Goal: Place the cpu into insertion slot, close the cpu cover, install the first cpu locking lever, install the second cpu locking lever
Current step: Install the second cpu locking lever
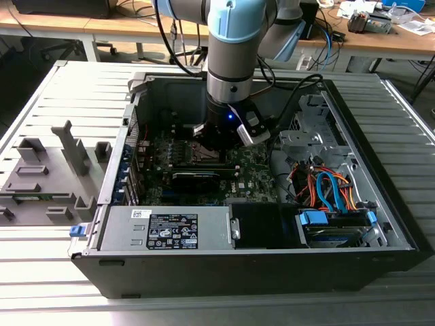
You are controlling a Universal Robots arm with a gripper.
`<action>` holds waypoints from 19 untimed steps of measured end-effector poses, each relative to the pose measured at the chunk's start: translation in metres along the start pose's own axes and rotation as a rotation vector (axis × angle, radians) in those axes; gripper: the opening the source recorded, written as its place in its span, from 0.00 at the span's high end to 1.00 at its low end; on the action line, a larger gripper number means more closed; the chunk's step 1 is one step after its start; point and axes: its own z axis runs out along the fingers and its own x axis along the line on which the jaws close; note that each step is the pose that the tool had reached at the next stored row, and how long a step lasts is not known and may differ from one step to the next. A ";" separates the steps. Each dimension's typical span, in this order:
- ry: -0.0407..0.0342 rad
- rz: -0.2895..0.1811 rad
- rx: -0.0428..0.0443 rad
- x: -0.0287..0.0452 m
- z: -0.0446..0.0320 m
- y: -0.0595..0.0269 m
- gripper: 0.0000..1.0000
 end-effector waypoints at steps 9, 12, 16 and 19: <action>0.0003 -0.014 -0.0002 0.0004 0.0034 -0.0043 0.89; 0.0003 -0.020 -0.0003 0.0008 0.0039 -0.0056 0.89; 0.0003 -0.020 -0.0002 0.0042 0.0039 -0.0054 0.89; 0.0002 -0.021 -0.0001 0.0089 0.0038 -0.0050 0.89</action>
